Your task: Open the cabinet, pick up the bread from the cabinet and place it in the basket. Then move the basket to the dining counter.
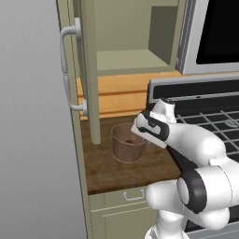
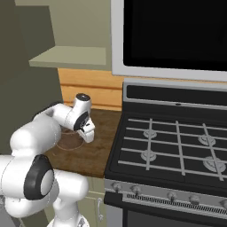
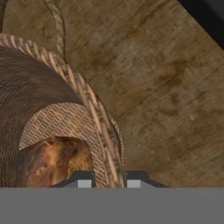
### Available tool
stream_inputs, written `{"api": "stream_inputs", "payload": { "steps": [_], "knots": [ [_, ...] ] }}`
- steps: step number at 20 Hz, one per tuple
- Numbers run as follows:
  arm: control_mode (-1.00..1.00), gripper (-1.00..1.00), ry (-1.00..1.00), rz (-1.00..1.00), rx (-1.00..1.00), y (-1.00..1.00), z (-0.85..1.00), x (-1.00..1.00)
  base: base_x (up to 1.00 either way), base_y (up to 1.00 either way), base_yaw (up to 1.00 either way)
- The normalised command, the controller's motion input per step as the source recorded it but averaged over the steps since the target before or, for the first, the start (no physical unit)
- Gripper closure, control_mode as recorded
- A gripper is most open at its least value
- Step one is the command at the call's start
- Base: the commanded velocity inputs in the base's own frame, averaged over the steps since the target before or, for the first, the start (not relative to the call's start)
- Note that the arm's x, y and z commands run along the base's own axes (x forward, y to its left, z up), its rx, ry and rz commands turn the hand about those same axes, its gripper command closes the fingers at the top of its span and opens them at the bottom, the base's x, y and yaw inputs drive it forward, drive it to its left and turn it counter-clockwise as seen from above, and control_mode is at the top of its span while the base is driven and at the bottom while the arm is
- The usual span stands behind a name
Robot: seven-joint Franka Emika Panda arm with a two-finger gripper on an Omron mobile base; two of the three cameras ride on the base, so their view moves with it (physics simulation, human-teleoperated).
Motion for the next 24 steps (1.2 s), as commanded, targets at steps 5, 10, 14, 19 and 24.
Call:
{"api": "stream_inputs", "payload": {
  "steps": [5,10,14,19,24],
  "knots": [
    [-1.0,1.0,-0.06,-0.03,0.01,0.0,0.86,-0.62,0.0,0.0,0.0],
    [-1.0,1.0,-0.03,-0.01,-0.07,0.0,1.0,-0.59,0.0,0.0,0.0],
    [-1.0,1.0,0.0,-0.04,-0.05,0.0,0.98,-0.81,0.0,0.0,0.0],
    [-1.0,1.0,-0.02,-0.12,-0.02,-0.39,0.43,-0.79,0.0,0.0,0.0],
    [-1.0,1.0,-0.01,-0.22,0.01,-0.8,0.15,-0.66,0.0,0.0,0.0]
  ]
}}
